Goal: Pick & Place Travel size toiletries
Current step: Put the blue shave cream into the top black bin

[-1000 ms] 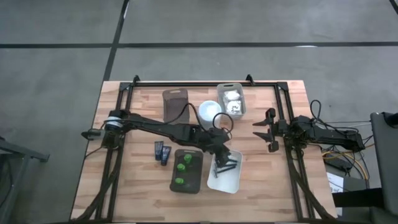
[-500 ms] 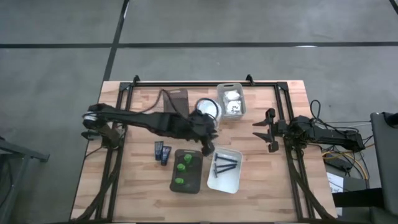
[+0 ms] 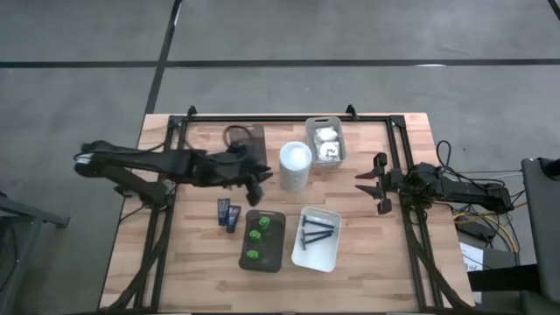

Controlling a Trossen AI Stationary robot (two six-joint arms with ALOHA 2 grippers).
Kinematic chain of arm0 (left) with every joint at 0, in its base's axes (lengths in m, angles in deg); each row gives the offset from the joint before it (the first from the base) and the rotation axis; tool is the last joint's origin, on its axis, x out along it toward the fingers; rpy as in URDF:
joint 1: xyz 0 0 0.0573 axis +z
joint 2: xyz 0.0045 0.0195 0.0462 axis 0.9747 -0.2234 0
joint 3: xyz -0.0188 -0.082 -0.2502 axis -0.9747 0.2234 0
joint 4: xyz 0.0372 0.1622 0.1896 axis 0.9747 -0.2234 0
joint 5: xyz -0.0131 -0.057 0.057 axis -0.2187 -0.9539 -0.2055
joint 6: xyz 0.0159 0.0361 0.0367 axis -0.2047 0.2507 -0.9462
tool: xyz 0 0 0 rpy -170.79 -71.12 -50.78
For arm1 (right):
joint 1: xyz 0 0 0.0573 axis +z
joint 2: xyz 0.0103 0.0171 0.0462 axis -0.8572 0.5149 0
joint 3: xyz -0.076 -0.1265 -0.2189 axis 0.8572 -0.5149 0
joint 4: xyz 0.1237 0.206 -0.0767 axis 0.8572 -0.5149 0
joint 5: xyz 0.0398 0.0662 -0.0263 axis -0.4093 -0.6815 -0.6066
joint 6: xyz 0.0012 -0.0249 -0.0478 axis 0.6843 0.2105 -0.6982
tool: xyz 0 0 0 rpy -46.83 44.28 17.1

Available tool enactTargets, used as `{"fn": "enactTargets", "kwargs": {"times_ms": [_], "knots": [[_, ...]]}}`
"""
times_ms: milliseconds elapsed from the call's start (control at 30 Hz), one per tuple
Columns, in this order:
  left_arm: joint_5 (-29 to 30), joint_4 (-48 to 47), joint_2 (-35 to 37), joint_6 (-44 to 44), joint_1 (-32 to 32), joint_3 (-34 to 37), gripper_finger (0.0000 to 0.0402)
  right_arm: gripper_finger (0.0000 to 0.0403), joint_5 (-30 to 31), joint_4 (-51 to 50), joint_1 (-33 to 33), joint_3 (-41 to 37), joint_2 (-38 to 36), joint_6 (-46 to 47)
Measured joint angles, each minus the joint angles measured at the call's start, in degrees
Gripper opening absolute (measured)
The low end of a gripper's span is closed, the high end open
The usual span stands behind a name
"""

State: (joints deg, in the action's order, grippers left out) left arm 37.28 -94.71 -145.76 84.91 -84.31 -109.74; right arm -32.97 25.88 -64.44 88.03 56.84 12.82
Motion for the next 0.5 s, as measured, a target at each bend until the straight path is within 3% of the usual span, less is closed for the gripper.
{"fn": "enactTargets", "kwargs": {"times_ms": [267, 500], "knots": [[-0.37, 4.67, 16.95, 9.03, -0.02, 16.87, 0.009, 0.0103, -0.01, 0.01, 0.02, 0.0, 0.05, 0.0], [-3.38, -0.12, 29.7, 7.59, -0.06, 25.15, 0.009, 0.008, 0.0, 0.01, 0.0, 0.0, 0.05, 0.0]]}}
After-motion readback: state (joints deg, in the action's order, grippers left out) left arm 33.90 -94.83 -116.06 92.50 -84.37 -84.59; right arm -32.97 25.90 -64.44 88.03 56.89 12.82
